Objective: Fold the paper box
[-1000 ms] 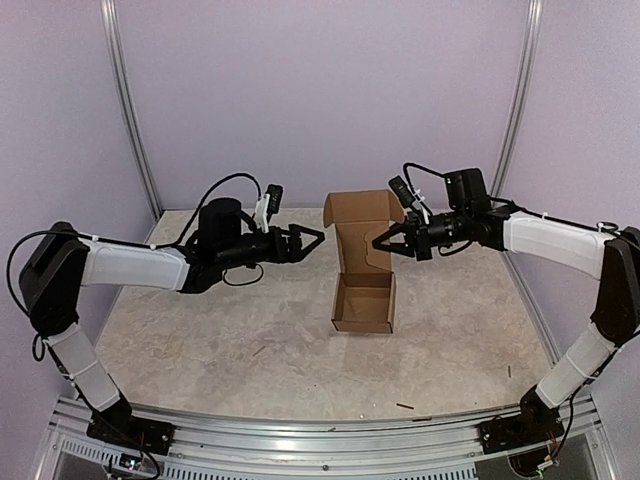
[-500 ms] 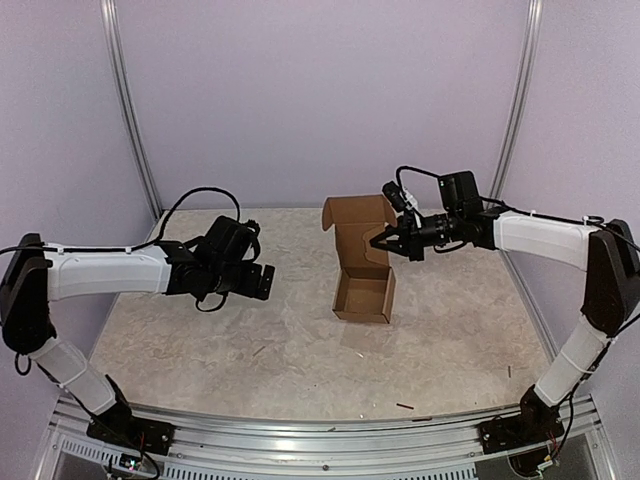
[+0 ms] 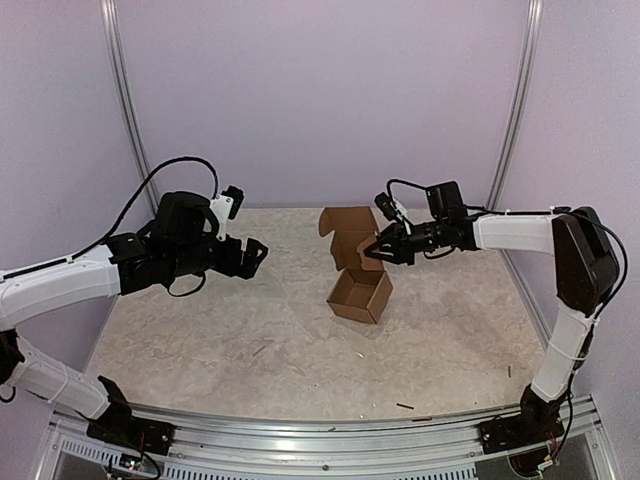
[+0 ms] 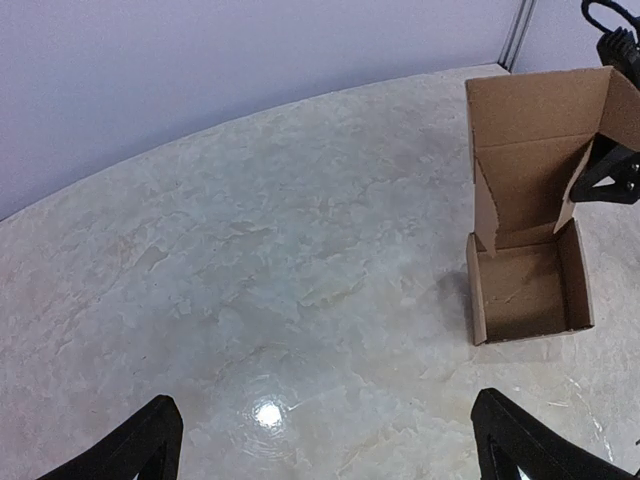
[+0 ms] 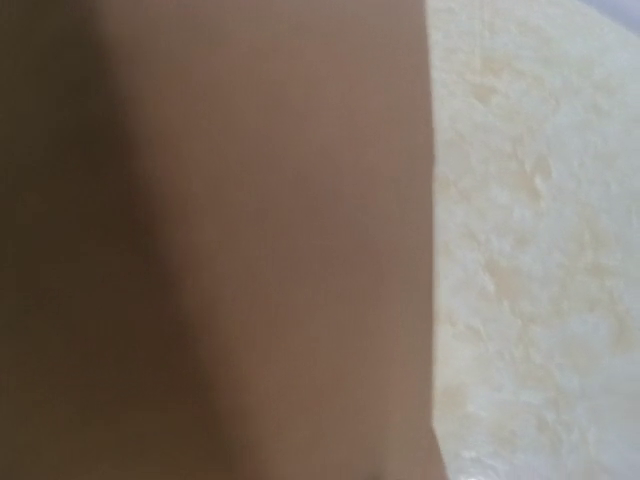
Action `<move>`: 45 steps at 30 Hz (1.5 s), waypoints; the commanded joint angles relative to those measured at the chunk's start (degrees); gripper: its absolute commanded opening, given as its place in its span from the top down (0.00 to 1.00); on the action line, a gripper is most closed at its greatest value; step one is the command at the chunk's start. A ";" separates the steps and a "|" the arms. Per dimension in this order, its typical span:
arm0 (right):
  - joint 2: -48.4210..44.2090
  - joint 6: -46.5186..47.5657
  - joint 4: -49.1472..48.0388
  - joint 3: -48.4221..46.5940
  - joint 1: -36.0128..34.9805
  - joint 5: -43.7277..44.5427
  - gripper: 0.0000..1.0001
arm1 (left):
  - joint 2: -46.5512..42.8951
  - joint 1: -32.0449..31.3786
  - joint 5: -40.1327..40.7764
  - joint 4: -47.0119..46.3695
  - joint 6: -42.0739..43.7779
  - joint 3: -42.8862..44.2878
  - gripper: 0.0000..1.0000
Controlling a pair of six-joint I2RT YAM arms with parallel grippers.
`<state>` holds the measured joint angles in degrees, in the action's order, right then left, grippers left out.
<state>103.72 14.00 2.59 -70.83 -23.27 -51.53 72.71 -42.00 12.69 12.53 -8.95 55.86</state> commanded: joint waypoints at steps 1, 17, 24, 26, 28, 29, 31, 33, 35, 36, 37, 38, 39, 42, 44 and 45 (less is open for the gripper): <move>3.22 0.50 1.17 -2.88 1.84 -1.78 0.69 | 1.87 0.30 -1.44 -3.43 2.36 0.38 0.01; -7.62 16.45 36.42 -14.93 11.30 6.84 0.32 | 9.44 -2.69 6.40 -27.93 -7.07 -8.31 0.01; -0.75 13.71 38.40 -28.24 10.30 10.03 0.16 | 17.21 -3.92 -3.38 -36.93 -3.76 -5.87 0.01; 2.42 13.53 39.92 -31.85 9.33 11.14 0.18 | 19.09 -3.68 -5.52 -36.67 -4.58 -4.81 0.01; 6.15 14.62 44.88 -37.48 7.80 11.67 0.20 | 20.14 -3.18 -8.02 -36.01 -5.65 -4.14 0.01; 7.65 15.29 47.26 -40.29 6.92 12.19 0.22 | 20.39 -2.90 -8.80 -35.08 -6.00 -3.72 0.01; 8.23 16.05 48.69 -41.77 5.14 14.28 0.23 | 20.67 -2.46 -9.28 -32.75 -6.76 -2.67 0.01; 8.48 17.07 50.01 -42.05 3.41 16.90 0.24 | 20.93 -2.08 -9.52 -31.03 -7.04 -1.89 0.01; 9.10 17.51 51.86 -43.07 2.04 19.81 0.27 | 21.14 -1.79 -9.25 -29.61 -7.05 -1.43 0.01; 9.02 17.48 52.29 -43.05 1.57 20.61 0.29 | 21.16 -1.71 -9.09 -29.14 -7.05 -1.29 0.01; 8.84 17.28 52.19 -42.68 1.24 21.47 0.31 | 21.09 -1.69 -9.11 -28.94 -7.00 -1.33 0.01; 8.56 17.17 52.11 -42.30 0.98 22.27 0.34 | 21.00 -1.68 -9.10 -28.89 -6.84 -1.32 0.01; 8.41 16.96 52.08 -42.11 0.75 23.13 0.36 | 21.05 -1.68 -9.00 -28.86 -6.72 -1.24 0.01; 8.60 17.12 52.95 -42.09 0.01 25.08 0.49 | 21.86 -1.64 -8.59 -28.48 -6.40 -0.52 0.01; 8.93 17.41 53.57 -42.03 -0.70 26.29 0.58 | 22.71 -1.60 -8.22 -27.66 -6.62 0.20 0.01; 9.02 17.52 53.73 -42.03 -1.19 26.85 0.62 | 23.22 -1.60 -8.05 -27.51 -7.05 0.44 0.01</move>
<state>112.92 31.00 53.47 -111.61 -23.20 -28.80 93.71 -43.83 4.58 -17.39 -15.25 54.15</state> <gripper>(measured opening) 0.441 0.987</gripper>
